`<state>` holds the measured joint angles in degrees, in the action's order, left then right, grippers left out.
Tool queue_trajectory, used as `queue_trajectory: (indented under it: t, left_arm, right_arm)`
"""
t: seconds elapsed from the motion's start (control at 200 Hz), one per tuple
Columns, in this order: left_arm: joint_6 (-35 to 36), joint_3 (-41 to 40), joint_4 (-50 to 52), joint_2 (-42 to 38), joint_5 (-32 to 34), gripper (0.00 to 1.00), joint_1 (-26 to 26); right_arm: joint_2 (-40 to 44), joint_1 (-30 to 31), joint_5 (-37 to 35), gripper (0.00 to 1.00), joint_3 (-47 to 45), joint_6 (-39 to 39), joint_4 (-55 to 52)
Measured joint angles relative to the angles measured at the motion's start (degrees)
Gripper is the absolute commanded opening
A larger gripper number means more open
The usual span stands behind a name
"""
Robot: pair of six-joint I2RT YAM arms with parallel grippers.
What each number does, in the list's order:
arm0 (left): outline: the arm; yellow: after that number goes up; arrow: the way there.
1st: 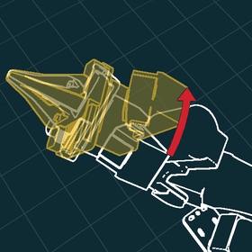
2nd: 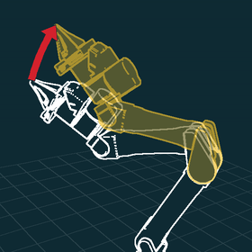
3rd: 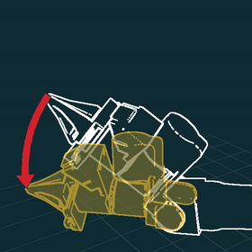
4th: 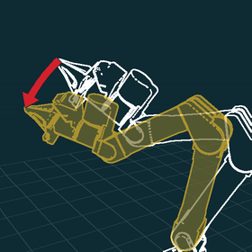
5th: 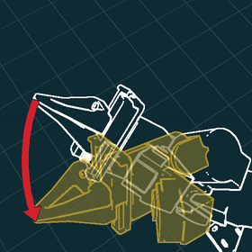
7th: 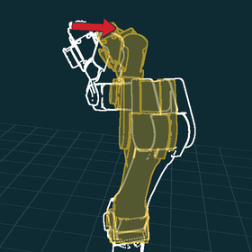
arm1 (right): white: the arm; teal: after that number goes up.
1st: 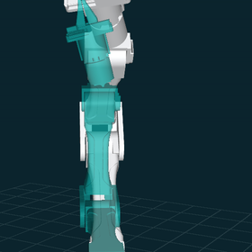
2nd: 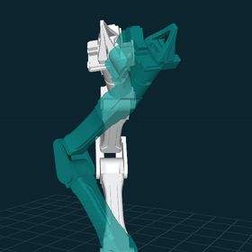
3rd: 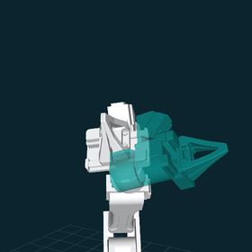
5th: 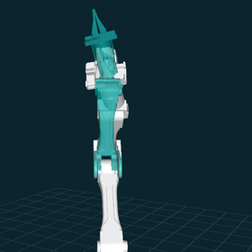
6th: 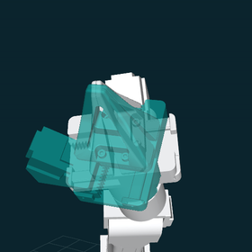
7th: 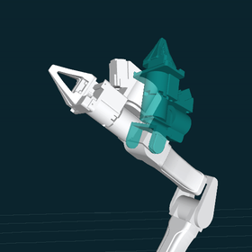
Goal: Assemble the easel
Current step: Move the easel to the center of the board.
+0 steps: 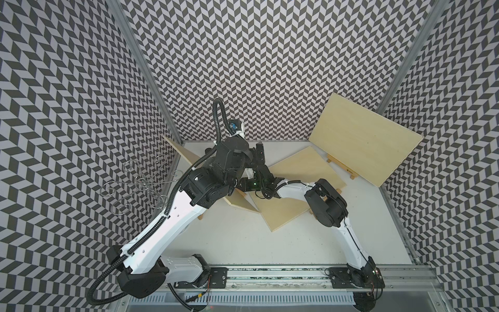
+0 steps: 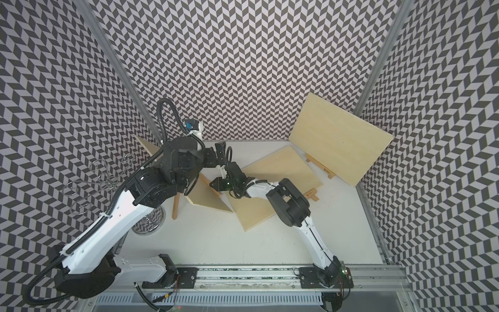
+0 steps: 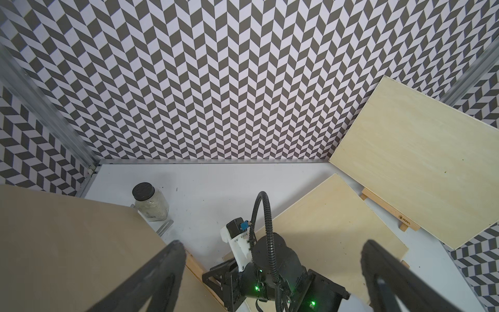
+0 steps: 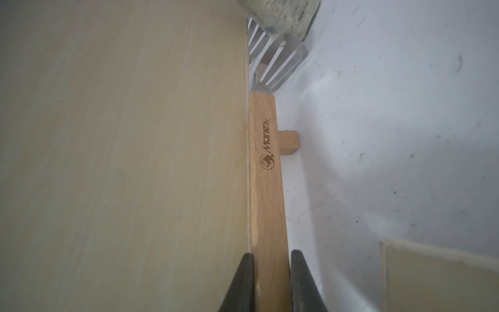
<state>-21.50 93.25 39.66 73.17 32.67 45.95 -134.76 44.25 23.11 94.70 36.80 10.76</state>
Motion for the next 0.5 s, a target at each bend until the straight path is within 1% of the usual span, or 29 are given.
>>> queue_trajectory:
  t: [0.501]
  left_arm:
    - [0.26, -2.69, -0.11, -1.22, -0.15, 0.99, -0.37]
  right_arm:
    - [-7.5, 0.0, -7.69, 0.01, 11.76, 5.75, -0.48]
